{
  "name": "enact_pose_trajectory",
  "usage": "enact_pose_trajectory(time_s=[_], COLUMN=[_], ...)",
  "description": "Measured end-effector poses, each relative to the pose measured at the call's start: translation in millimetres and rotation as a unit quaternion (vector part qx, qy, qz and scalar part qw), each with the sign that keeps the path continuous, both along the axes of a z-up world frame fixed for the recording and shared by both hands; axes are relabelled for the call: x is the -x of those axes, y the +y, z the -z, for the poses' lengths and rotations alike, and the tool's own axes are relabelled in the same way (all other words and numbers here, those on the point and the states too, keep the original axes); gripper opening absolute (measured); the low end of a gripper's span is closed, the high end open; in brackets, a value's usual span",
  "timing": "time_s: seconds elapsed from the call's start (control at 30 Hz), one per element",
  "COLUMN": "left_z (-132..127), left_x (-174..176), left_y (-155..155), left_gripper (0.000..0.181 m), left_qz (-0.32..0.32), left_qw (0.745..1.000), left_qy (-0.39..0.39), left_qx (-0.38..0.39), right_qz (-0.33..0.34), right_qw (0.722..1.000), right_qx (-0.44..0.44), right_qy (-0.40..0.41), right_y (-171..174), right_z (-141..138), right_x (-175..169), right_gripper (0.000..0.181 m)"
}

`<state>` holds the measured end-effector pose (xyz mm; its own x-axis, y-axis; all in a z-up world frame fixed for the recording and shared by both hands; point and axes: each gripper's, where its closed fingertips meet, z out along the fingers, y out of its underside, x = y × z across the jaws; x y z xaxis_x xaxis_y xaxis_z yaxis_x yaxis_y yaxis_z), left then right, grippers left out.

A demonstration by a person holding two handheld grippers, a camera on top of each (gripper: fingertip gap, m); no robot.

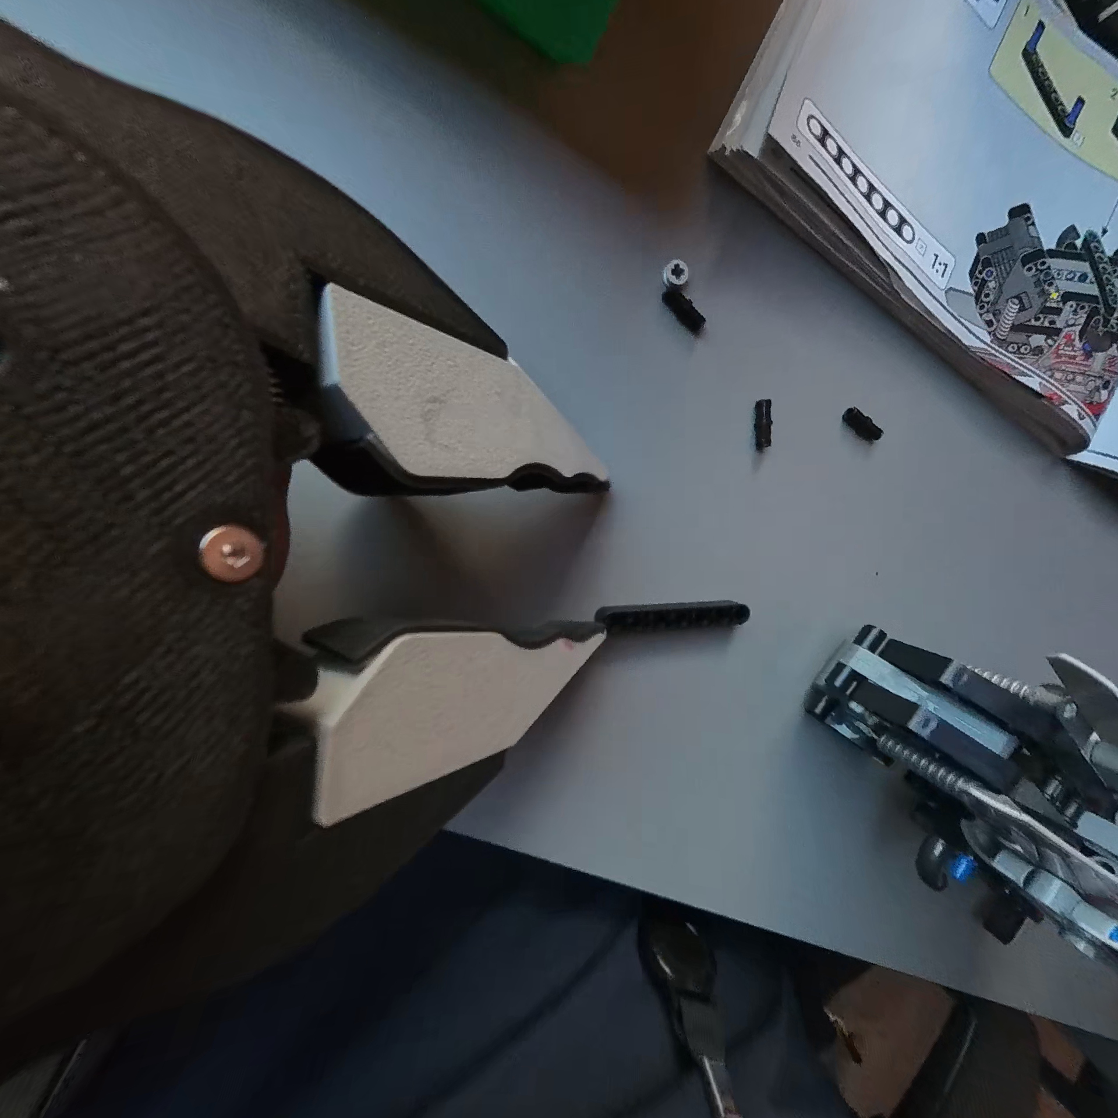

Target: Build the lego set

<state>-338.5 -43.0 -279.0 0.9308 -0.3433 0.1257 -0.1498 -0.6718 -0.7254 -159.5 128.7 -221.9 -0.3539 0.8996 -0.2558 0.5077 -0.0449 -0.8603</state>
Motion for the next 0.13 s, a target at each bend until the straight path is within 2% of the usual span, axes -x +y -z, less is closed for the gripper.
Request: enact_pose_trajectory(time_s=[0.03, 0.13], left_z=[0, 1], left_x=[-3, -8], left_y=[1, 4], left_gripper=[0.036, 0.028], left_qz=[0.001, -0.006], left_qw=[1.000, 1.000], left_qy=[-0.001, -0.001], left_qx=[0.001, 0.005], right_qz=[-0.002, -0.013], right_qw=[1.000, 0.999], right_qx=[-0.016, -0.048], right_qy=[0.004, 0.018], right_y=[-7, -25], right_z=[1, -1], right_x=[2, 11], right_gripper=[0.078, 0.072])
